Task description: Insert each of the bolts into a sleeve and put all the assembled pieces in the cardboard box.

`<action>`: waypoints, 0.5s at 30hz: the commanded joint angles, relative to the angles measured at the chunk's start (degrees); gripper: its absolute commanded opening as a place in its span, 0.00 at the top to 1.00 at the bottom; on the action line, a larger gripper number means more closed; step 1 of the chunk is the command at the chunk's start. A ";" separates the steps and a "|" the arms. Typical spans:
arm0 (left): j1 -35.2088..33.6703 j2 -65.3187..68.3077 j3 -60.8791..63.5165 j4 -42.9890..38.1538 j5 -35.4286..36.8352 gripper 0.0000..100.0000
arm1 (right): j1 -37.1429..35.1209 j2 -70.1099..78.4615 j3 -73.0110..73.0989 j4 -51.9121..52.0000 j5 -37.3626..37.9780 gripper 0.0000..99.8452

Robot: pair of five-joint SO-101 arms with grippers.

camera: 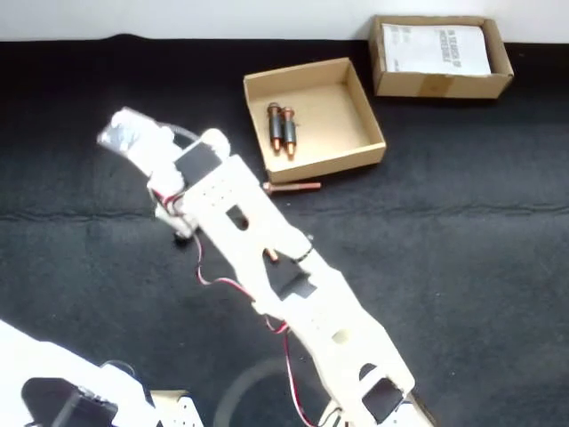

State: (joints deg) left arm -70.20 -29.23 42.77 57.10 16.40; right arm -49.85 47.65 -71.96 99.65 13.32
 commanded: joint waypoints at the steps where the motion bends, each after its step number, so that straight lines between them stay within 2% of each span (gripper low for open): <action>1: 5.14 -0.40 1.71 -0.26 -0.09 0.99 | 3.82 -1.36 -11.38 1.54 -2.46 0.99; 4: 10.42 -0.40 2.68 0.97 -0.53 0.99 | 5.67 -4.44 -12.70 1.54 -3.08 0.99; 8: 19.12 -0.48 -0.40 11.78 -5.27 0.99 | 6.99 -10.42 -10.68 1.54 -3.16 0.99; 11: 26.95 -0.04 -3.65 19.43 -5.01 0.99 | 7.25 -17.36 -3.56 1.54 -3.16 0.99; 15: 37.41 -0.04 -6.20 23.47 -5.01 0.99 | 7.16 -29.32 11.91 1.54 -3.16 0.99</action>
State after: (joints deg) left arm -40.31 -29.14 39.87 77.76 11.74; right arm -43.43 29.71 -68.88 100.44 10.59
